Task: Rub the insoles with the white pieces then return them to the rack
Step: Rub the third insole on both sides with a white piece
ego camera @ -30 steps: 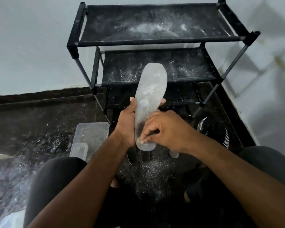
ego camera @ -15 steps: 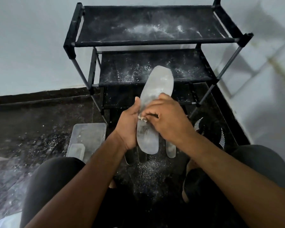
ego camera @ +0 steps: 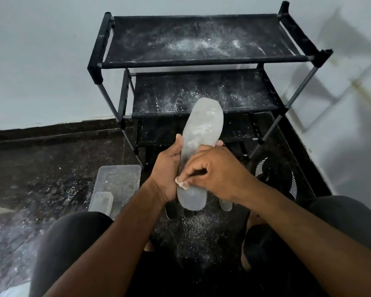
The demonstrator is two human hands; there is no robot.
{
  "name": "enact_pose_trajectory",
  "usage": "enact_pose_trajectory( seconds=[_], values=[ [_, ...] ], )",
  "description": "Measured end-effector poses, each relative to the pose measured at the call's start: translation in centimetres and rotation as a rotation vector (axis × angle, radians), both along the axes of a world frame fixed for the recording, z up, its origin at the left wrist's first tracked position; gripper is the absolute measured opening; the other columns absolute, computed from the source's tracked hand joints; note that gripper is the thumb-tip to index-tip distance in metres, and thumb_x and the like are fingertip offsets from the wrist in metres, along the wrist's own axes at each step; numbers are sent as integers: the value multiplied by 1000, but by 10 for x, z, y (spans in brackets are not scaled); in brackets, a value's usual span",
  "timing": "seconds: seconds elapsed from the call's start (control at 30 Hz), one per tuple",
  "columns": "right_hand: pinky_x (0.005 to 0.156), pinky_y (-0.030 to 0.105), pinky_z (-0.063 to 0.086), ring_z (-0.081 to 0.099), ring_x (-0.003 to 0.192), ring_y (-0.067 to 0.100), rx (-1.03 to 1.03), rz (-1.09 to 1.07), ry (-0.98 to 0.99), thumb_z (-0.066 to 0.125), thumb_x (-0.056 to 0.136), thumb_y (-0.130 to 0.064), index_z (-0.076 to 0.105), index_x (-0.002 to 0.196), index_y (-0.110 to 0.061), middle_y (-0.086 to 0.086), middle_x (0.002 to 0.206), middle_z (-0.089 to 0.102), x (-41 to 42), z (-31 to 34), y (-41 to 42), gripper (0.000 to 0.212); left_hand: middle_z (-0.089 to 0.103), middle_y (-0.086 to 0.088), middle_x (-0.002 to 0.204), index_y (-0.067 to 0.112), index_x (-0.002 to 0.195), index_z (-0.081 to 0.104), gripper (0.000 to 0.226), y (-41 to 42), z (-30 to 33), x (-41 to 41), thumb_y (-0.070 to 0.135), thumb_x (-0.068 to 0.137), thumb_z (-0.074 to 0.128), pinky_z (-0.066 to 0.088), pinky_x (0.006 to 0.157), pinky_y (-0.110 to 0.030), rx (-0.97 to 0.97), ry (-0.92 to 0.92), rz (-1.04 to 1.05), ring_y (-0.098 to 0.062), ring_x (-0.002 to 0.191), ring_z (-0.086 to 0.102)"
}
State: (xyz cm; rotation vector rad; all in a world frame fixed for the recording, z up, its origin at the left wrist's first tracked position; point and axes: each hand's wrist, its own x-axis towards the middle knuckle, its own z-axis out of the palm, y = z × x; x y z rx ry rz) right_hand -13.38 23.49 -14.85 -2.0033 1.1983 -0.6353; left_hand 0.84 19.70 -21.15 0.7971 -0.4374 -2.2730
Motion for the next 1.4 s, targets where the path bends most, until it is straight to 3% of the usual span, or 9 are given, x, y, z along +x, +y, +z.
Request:
enact_pose_trajectory(
  seconds=[0.17,0.33,0.5,0.67,0.9,1.03,1.13,1.33,1.4],
  values=[
    [77,16,40,48,86,4,-303,-252,156,75,84,-19,77,93,-20,-12,91,69,-4,-5,-9,9,72,-13,110,7,133,61,62,1,5,-4,57,106,35,60,86,-39,-1,35,16,-26,100,72],
    [80,25,45,53,89,3,-47,24,32,80,78,-17,80,84,-21,-13,83,70,7,-2,4,7,51,-20,150,3,153,44,74,-2,7,2,59,106,29,51,107,-41,-40,42,20,-31,129,57],
    [76,25,42,45,87,6,-350,-174,262,73,85,-20,77,94,-21,-13,89,69,-9,-5,-11,10,65,-16,130,5,146,53,68,-4,3,2,57,106,35,49,106,-43,-4,62,47,-29,115,63],
    [78,16,41,52,88,3,-104,-53,131,78,81,-18,79,88,-24,-15,86,69,-4,-5,-3,9,68,-18,130,3,137,62,72,-2,4,3,59,107,28,56,100,-42,-15,15,40,-30,115,69],
    [82,25,44,46,93,7,-267,-86,314,61,89,-25,77,97,-18,-10,92,67,-1,-3,-2,18,66,-19,134,1,144,56,75,-5,6,3,61,106,31,54,103,-44,-30,58,50,-31,117,68],
    [84,20,46,53,89,-1,-35,-16,111,76,82,-24,77,90,-26,-14,88,68,-7,-1,6,8,59,-17,144,1,143,56,81,-5,5,10,64,107,20,53,104,-42,-66,60,23,-30,122,64],
    [89,20,41,48,92,-1,-256,-169,178,71,86,-25,75,96,-24,-14,94,67,-14,-3,-2,11,68,-16,132,3,131,68,79,-6,7,8,62,107,22,54,100,-40,-71,79,47,-27,114,68],
    [87,33,47,52,93,3,-141,8,114,72,86,-24,77,91,-24,-14,88,68,6,-10,9,7,63,-14,133,3,159,32,85,-9,0,12,69,105,23,53,99,-39,-85,181,-25,-25,112,63],
    [86,32,46,48,93,3,-229,-49,162,69,88,-26,76,94,-24,-14,91,67,2,-11,4,9,65,-12,131,4,157,38,85,-10,-1,13,69,105,22,52,97,-38,-77,195,-38,-23,110,64]
  ],
)
